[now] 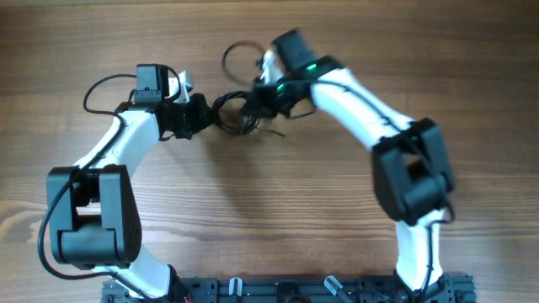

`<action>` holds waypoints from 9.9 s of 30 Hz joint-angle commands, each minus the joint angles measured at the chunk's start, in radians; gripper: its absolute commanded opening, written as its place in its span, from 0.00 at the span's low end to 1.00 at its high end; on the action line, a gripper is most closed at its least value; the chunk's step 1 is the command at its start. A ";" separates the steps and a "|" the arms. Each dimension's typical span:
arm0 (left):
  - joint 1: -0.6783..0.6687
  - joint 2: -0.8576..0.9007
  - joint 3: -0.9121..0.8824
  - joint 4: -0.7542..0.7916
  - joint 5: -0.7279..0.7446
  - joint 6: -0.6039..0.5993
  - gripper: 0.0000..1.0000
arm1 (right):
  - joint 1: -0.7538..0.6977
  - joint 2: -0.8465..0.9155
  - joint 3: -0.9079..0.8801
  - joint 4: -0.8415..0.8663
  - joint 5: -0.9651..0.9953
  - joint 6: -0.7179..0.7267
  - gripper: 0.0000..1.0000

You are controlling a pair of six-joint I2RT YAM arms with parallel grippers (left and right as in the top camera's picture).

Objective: Untangle cables

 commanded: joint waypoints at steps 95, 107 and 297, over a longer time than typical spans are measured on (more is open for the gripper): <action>-0.246 -0.024 0.216 -0.123 -0.330 -0.052 0.84 | -0.123 -0.429 -0.443 0.096 0.524 0.101 0.33; -0.400 0.144 0.216 -0.174 -0.564 -0.046 0.31 | -0.123 -0.429 -0.443 0.109 0.524 0.100 0.33; 0.004 -0.105 0.266 0.448 0.957 -0.505 0.04 | -0.140 -0.560 -0.377 0.163 0.092 0.084 0.60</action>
